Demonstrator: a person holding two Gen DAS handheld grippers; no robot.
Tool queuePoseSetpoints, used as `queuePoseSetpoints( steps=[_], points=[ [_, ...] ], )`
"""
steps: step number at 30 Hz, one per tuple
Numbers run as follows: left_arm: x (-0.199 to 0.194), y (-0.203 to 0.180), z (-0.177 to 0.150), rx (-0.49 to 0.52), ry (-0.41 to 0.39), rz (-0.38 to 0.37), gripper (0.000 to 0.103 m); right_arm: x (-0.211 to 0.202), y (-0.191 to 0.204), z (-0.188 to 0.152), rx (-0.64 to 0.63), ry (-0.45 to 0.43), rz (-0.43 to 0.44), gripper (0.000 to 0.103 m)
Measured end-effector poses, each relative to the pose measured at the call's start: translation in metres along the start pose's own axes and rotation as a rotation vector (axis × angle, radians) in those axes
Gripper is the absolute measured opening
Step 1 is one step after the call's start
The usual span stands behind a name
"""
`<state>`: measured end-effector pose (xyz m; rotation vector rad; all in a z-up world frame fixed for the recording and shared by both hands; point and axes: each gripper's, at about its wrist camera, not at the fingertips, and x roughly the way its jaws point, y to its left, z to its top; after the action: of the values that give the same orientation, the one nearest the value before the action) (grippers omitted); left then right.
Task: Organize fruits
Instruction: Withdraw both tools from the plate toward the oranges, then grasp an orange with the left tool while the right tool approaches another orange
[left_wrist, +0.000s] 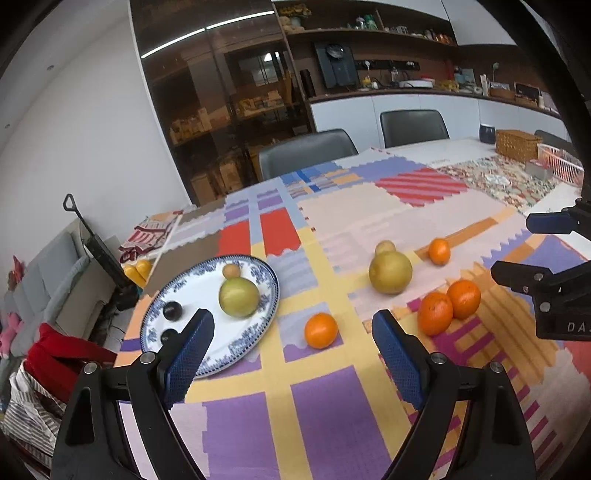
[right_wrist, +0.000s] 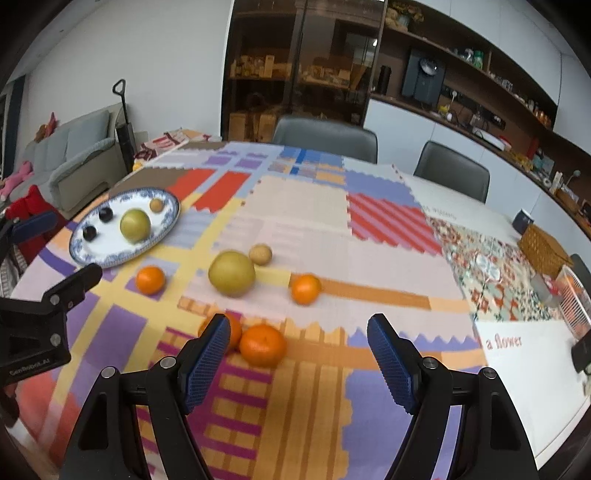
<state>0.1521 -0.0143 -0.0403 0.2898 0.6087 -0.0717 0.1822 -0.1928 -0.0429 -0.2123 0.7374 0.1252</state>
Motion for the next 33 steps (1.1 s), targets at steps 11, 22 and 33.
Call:
queuePoseSetpoints(
  steps=[11, 22, 33],
  points=[
    [0.033, -0.003, -0.013, 0.005, 0.087, -0.024, 0.087, 0.029, 0.010, -0.016, -0.035, 0.081, 0.043, 0.077],
    [0.066, -0.006, -0.014, -0.001, 0.159, -0.082, 0.075, 0.055, 0.009, -0.020, -0.021, 0.147, 0.073, 0.071],
    [0.099, 0.000, -0.015, -0.099, 0.280, -0.174, 0.053, 0.073, 0.013, -0.019, -0.020, 0.177, 0.106, 0.061]
  ],
)
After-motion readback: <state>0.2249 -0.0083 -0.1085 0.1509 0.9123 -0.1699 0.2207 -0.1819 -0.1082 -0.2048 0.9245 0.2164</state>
